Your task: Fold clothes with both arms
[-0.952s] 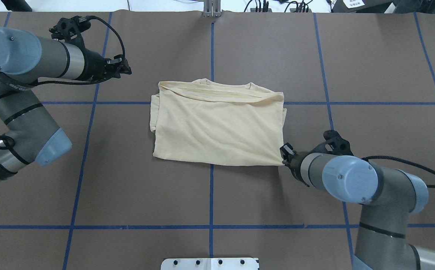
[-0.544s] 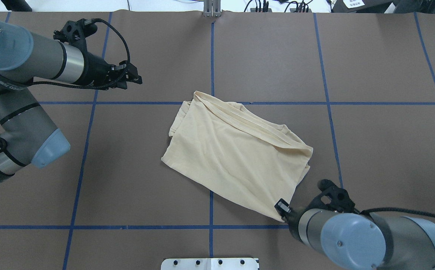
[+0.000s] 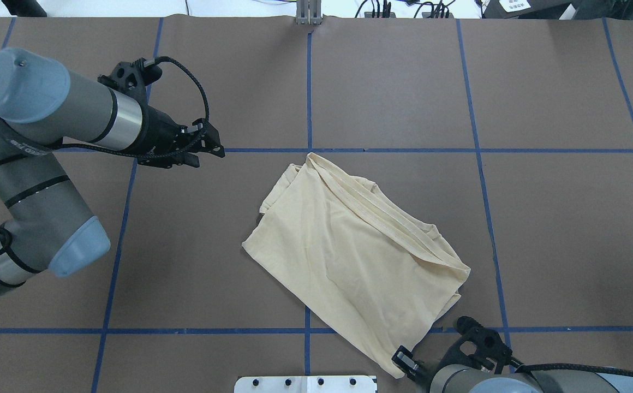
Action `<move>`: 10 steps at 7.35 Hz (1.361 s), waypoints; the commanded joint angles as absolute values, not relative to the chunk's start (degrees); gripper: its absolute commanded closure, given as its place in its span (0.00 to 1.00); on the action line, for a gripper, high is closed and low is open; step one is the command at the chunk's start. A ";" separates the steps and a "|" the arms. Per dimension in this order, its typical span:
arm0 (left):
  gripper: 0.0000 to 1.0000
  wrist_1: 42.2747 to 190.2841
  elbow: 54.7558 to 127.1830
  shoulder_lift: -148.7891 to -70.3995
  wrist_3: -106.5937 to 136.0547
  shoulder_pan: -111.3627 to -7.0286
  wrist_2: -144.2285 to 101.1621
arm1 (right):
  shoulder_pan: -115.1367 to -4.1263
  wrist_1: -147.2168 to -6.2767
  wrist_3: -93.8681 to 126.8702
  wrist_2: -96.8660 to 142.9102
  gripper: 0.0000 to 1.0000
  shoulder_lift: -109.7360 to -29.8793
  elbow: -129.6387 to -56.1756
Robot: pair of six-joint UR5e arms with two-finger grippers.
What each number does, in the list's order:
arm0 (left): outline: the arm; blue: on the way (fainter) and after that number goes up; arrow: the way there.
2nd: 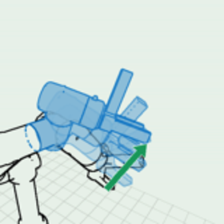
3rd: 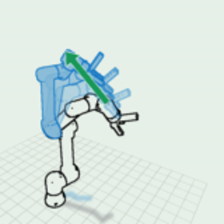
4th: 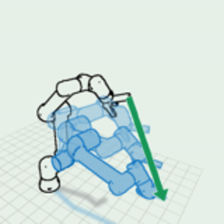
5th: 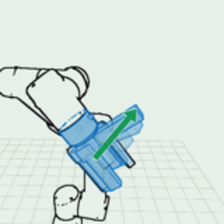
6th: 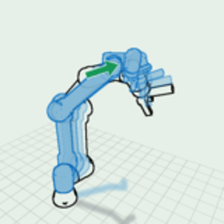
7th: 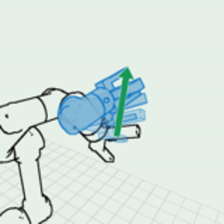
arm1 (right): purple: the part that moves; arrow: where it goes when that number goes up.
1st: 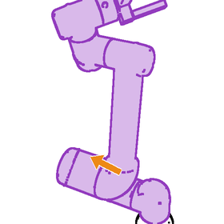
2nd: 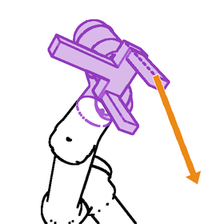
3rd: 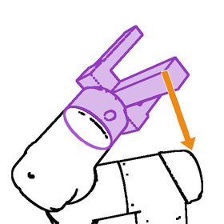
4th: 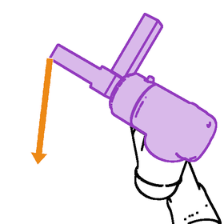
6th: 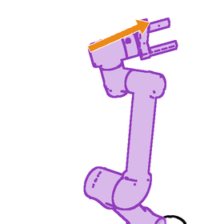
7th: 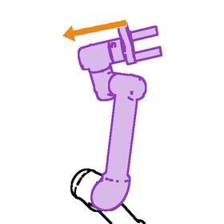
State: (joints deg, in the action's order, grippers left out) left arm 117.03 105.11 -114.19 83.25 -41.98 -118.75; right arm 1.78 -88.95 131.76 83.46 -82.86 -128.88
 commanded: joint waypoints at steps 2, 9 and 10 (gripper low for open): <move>0.39 108.48 107.58 -114.08 84.11 -31.95 -112.10 | -11.28 -89.12 131.14 85.32 0.00 -81.05 -128.85; 0.47 109.60 98.70 -116.89 83.15 -26.98 -108.46 | -31.82 -88.51 121.03 98.00 0.00 -68.38 -115.67; 0.47 109.77 98.09 -116.98 83.14 -26.98 -108.46 | -31.82 -88.51 120.94 98.00 0.00 -68.38 -115.32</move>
State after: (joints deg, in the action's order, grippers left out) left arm 109.61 98.80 -116.70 83.18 -27.01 -108.46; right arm -31.76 -88.50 121.10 97.98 -68.41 -115.76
